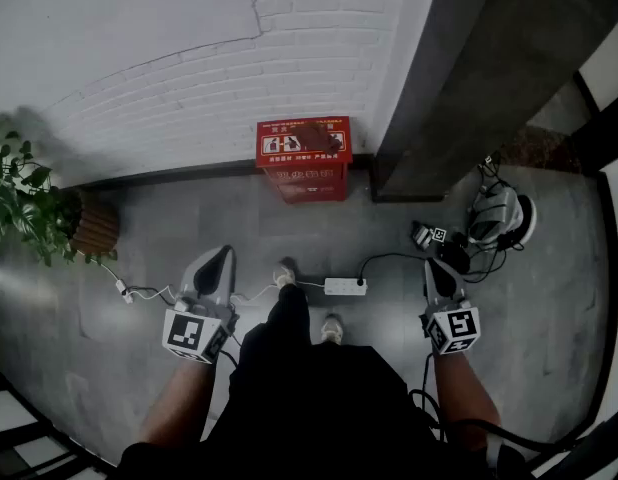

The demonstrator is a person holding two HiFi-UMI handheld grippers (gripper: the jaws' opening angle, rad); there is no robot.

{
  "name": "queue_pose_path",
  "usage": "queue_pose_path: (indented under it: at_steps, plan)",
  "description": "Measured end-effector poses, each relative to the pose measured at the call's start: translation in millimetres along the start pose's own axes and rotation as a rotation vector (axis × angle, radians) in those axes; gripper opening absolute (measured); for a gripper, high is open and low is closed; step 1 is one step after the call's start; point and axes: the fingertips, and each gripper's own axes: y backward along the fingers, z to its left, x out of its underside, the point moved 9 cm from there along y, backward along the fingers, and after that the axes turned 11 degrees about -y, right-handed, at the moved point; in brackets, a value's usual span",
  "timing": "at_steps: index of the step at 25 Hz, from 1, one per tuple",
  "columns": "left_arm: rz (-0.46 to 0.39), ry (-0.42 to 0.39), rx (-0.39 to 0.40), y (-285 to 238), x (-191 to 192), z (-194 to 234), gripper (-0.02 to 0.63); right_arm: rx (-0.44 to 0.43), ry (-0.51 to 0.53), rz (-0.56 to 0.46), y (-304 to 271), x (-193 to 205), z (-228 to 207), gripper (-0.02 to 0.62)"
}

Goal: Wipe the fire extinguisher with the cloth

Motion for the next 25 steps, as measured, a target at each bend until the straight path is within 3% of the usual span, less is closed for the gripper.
queue_pose_path:
  at_steps: [7, 10, 14, 17, 21, 25]
  plan:
    - [0.02, 0.055, -0.034, -54.3, 30.8, 63.5, -0.001, -0.045, 0.033, 0.044, -93.7, -35.5, -1.3, 0.003]
    - [0.018, 0.031, 0.013, -99.4, 40.9, 104.8, -0.002, -0.025, -0.008, 0.111, -149.5, -46.3, -13.6, 0.003]
    - [-0.005, -0.003, 0.089, -166.6, 15.7, 173.1, 0.0, 0.019, -0.019, 0.225, -232.1, -56.2, -17.2, 0.003]
    - [-0.02, -0.062, 0.134, -210.2, -2.4, 212.6, -0.002, -0.055, 0.029, 0.227, -292.9, -87.4, 3.2, 0.003]
    - [-0.068, -0.033, 0.059, -240.8, -22.6, 237.3, 0.0, -0.223, 0.14, 0.264, -368.9, -112.4, 31.0, 0.003]
    - [-0.013, -0.011, 0.0, -250.4, -20.8, 247.7, -0.002, -0.223, 0.04, 0.482, -455.9, -59.5, -8.2, 0.003]
